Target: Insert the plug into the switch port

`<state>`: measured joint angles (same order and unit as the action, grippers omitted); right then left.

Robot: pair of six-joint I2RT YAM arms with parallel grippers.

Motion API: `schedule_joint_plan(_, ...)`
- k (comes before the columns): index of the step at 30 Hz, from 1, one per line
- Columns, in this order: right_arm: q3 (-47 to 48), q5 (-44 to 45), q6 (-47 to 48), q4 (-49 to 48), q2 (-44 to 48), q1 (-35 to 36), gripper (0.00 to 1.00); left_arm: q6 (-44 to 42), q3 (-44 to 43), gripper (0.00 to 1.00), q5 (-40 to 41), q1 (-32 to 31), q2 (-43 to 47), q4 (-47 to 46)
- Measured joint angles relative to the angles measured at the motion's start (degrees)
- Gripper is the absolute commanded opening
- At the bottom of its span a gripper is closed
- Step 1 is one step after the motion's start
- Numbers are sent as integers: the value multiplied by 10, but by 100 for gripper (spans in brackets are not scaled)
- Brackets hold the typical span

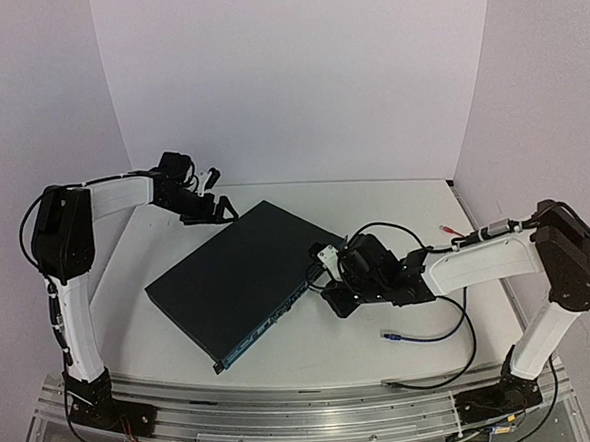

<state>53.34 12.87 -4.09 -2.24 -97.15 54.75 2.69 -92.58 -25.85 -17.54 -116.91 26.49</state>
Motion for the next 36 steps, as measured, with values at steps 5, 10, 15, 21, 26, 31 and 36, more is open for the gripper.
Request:
schedule_joint_plan(5,0,-16,-8,-25,-13,-14,0,-20,-16,100,-5,0,-26,17)
schedule_joint_plan(10,0,-32,-12,-44,-28,-23,0,-33,-32,100,-18,3,-57,34)
schedule_joint_plan(15,0,-43,-9,-47,-38,-26,0,-54,-42,99,-45,7,-75,47)
schedule_joint_plan(21,0,-49,-1,-52,-51,-26,0,-82,-49,95,-73,15,-81,56)
schedule_joint_plan(26,9,-55,3,-55,-69,-26,0,-104,-60,92,-87,21,-91,69)
schedule_joint_plan(31,20,-60,7,-59,-79,-26,0,-125,-65,92,-91,22,-93,77)
schedule_joint_plan(36,28,-63,11,-60,-88,-26,0,-146,-68,92,-101,24,-98,85)
